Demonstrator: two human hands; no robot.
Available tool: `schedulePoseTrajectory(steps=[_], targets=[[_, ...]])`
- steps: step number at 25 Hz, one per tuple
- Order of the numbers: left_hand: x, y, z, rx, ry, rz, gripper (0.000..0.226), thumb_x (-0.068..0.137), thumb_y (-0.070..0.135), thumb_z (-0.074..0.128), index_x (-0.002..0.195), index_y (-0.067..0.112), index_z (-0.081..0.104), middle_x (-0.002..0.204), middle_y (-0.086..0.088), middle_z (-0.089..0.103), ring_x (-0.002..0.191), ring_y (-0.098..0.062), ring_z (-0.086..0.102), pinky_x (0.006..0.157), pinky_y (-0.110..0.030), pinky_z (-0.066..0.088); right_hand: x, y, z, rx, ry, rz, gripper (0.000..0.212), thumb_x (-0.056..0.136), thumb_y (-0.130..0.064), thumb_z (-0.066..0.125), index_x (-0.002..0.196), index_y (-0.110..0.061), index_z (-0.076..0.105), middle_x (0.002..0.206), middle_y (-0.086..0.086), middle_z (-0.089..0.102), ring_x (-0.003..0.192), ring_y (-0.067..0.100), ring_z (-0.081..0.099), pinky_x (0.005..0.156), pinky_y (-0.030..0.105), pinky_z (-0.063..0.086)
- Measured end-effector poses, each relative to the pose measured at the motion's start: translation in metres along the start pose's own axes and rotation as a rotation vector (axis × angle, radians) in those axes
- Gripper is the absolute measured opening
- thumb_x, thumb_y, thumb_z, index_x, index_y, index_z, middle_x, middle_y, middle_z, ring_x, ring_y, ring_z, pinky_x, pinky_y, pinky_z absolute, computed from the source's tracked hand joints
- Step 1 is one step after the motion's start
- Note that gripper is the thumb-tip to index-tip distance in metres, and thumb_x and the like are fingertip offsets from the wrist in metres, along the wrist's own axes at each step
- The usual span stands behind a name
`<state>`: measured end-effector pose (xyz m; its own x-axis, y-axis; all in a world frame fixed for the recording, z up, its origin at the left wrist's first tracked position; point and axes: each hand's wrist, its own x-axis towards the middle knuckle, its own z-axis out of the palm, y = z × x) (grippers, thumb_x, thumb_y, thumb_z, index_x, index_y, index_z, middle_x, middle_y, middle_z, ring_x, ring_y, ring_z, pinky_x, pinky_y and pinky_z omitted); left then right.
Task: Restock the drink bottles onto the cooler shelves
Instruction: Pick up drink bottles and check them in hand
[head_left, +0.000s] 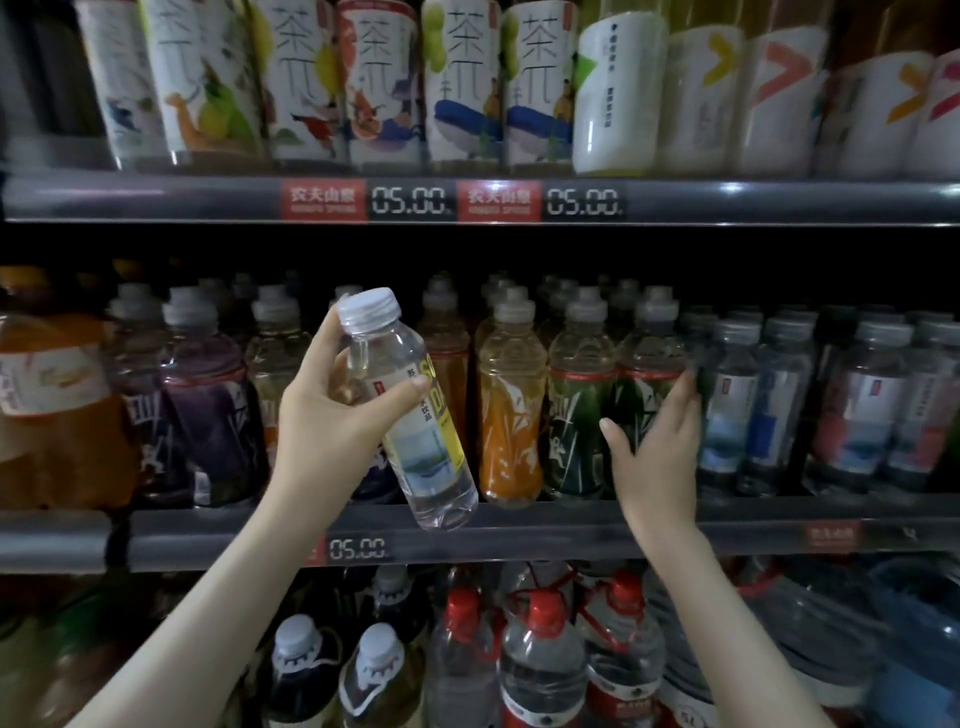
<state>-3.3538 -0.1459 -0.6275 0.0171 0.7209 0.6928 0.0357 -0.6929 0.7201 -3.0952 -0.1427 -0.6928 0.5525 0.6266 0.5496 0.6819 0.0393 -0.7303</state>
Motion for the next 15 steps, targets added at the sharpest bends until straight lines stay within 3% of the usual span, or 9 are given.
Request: schedulePoseTrajectory(steps=[2,4,6,8,10,12,14,15], targets=[[0.000,0.000,-0.017,0.002,0.010,-0.001,0.064,0.077,0.013,0.076,0.129,0.040,0.050,0.101,0.010,0.070,0.091,-0.008,0.066,0.074,-0.026,0.055,-0.031,-0.034,0.016,-0.029,0.073,-0.264,0.092,0.093,-0.037,0.055,0.149,-0.029,-0.017,0.161,0.004,-0.003,0.146,0.015,-0.006,0.118,0.037,0.008],[0.000,-0.004,-0.042,-0.016,0.035,-0.017,0.063,0.076,0.012,0.076,0.128,0.038,0.052,0.096,0.012,0.071,0.086,-0.004,0.066,0.068,-0.020,0.053,-0.056,-0.071,0.045,-0.005,-0.007,-0.496,0.090,0.093,-0.036,0.058,0.150,-0.036,-0.011,0.160,0.008,0.004,0.146,0.015,-0.004,0.115,0.035,0.013],[-0.002,-0.006,-0.075,-0.006,0.063,-0.022,0.064,0.075,0.010,0.076,0.128,0.035,0.053,0.096,0.012,0.071,0.088,-0.005,0.067,0.072,-0.022,0.053,-0.073,-0.101,0.075,0.008,-0.108,-0.585,0.092,0.091,-0.036,0.061,0.149,-0.040,-0.011,0.159,0.010,0.009,0.145,0.021,0.005,0.112,0.037,0.023],[-0.005,-0.009,-0.110,0.024,0.087,-0.008,0.061,0.073,0.008,0.076,0.125,0.033,0.055,0.098,0.013,0.071,0.091,-0.005,0.066,0.074,-0.022,0.054,-0.079,-0.123,0.097,0.046,-0.205,-0.533,0.099,0.089,-0.042,0.063,0.146,-0.044,-0.018,0.159,0.007,0.009,0.143,0.019,0.007,0.110,0.034,0.027],[-0.010,-0.010,-0.145,0.058,0.110,-0.014,0.060,0.072,0.006,0.076,0.120,0.036,0.056,0.098,0.016,0.070,0.091,-0.002,0.065,0.072,-0.017,0.052,-0.083,-0.135,0.116,0.106,-0.266,-0.425,0.104,0.084,-0.046,0.067,0.149,-0.037,-0.013,0.159,0.001,0.013,0.142,0.016,0.012,0.107,0.029,0.029],[-0.013,-0.014,-0.171,0.081,0.119,-0.034,0.062,0.071,0.008,0.077,0.118,0.041,0.056,0.101,0.014,0.070,0.093,-0.003,0.065,0.072,-0.018,0.053,-0.081,-0.139,0.131,0.157,-0.298,-0.316,0.106,0.081,-0.048,0.071,0.152,-0.030,-0.007,0.155,0.003,0.026,0.139,0.021,0.029,0.100,0.027,0.037],[-0.015,-0.022,-0.190,0.094,0.113,-0.045,0.064,0.068,0.013,0.078,0.116,0.047,0.055,0.108,0.009,0.069,0.100,-0.010,0.065,0.080,-0.027,0.055,-0.078,-0.142,0.144,0.102,-0.346,-0.211,0.108,0.081,-0.046,0.071,0.151,-0.027,-0.009,0.132,0.014,0.054,0.108,0.028,0.059,0.078,0.029,0.050],[-0.015,-0.026,-0.196,0.098,0.110,-0.048,0.064,0.068,0.013,0.079,0.116,0.048,0.055,0.110,0.007,0.068,0.102,-0.012,0.065,0.083,-0.033,0.054,-0.077,-0.143,0.148,0.035,-0.386,-0.166,0.107,0.083,-0.044,0.070,0.151,-0.024,-0.011,0.115,0.017,0.062,0.086,0.027,0.064,0.065,0.030,0.049]])
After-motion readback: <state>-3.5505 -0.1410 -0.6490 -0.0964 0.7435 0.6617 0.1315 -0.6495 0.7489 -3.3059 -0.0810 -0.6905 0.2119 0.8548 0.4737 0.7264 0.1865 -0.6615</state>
